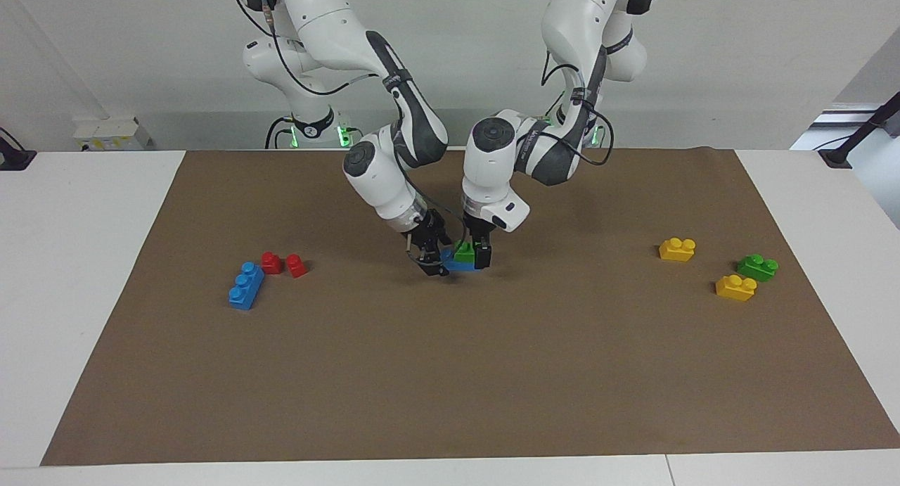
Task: Remove green block with left arm and hold with right
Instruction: 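Grasp the green block with the left gripper while the right gripper grasps blue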
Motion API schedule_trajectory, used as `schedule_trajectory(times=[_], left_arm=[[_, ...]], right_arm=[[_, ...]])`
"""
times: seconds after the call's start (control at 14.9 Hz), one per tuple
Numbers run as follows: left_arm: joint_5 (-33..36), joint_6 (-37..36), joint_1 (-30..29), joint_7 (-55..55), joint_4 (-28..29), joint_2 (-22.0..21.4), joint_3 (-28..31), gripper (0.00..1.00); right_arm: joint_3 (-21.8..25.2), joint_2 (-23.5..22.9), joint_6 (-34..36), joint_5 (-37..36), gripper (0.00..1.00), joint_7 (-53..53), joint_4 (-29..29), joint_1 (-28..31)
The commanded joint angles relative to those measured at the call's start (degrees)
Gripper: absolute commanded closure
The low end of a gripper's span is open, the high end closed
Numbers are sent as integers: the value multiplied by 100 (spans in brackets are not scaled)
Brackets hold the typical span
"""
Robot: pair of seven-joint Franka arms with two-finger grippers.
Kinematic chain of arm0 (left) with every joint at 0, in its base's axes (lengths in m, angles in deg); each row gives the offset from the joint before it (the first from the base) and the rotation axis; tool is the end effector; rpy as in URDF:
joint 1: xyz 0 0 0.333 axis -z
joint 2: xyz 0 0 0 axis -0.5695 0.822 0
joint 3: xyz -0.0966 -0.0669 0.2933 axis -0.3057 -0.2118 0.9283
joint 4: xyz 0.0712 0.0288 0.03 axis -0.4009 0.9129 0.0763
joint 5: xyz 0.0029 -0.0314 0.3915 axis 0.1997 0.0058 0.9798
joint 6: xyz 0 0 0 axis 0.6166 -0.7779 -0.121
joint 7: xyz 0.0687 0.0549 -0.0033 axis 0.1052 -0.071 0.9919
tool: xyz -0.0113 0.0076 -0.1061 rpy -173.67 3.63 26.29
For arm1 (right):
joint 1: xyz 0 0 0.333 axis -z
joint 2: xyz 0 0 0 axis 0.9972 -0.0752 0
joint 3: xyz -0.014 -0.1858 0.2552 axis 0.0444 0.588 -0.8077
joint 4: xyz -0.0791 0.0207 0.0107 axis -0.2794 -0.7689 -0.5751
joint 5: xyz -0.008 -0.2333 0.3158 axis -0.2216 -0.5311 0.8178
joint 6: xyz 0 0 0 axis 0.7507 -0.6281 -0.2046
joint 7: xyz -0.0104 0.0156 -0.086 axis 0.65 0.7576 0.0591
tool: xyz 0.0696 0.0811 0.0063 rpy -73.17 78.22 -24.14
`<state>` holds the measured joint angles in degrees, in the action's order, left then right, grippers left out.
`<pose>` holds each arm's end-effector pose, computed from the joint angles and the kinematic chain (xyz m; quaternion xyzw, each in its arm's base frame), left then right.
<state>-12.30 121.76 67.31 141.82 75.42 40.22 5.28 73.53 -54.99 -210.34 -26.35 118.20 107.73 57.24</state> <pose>0.4925 -0.3939 0.3474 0.7126 0.7011 0.0024 0.0263 0.5224 0.3092 0.2909 -0.6450 0.7260 0.1467 0.1882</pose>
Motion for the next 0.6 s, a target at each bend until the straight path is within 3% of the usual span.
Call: schedule_trajectory(times=[0.0,0.33,0.4,0.54], left_arm=[[115,122,81,159,60,-11,75,0],[115,122,81,159,60,-2,75,0],[115,122,81,159,60,-2,75,0],[115,122,81,159,60,-2,75,0]], right_arm=[[2,-65,-175,163,6,27,31,-38],[2,-65,-219,181,17,36,49,-56],[2,-65,-219,189,23,54,58,-47],[11,-74,-219,390,47,63,58,-47]])
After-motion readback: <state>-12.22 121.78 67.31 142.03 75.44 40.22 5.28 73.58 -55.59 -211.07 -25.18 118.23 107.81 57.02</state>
